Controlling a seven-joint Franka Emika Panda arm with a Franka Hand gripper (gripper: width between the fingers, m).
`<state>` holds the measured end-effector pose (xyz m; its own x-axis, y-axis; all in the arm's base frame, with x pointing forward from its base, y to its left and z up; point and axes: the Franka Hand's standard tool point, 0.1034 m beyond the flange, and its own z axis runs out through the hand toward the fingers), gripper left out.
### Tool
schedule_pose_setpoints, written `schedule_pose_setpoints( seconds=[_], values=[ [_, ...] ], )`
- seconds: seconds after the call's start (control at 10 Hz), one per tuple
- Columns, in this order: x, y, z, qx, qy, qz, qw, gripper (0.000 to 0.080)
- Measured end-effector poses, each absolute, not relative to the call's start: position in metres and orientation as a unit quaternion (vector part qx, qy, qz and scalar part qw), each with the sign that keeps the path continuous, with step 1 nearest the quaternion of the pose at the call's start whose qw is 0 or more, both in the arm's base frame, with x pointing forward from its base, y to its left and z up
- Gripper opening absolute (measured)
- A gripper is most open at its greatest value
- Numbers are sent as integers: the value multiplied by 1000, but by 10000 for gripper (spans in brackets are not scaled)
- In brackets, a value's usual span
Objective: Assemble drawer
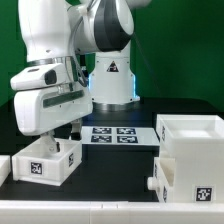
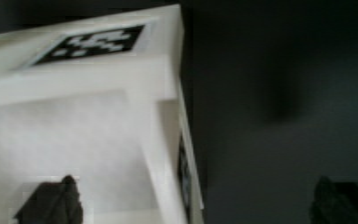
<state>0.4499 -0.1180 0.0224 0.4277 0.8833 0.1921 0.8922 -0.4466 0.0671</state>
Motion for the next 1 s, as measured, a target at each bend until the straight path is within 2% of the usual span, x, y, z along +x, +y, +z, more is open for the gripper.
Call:
schedule_pose_setpoints(
  seconds=[0.3,0.4,0.5,0.6,1.0],
  values=[
    [449,-119,22,-845,-525,-100,22,204],
    [448,-123,21,-839,-535,-98,21,204],
    [441,-137,17,-810,-578,-94,14,49],
    [442,-142,18,-792,-603,-96,8,34],
    [440,-144,17,-798,-596,-96,10,34]
  ],
)
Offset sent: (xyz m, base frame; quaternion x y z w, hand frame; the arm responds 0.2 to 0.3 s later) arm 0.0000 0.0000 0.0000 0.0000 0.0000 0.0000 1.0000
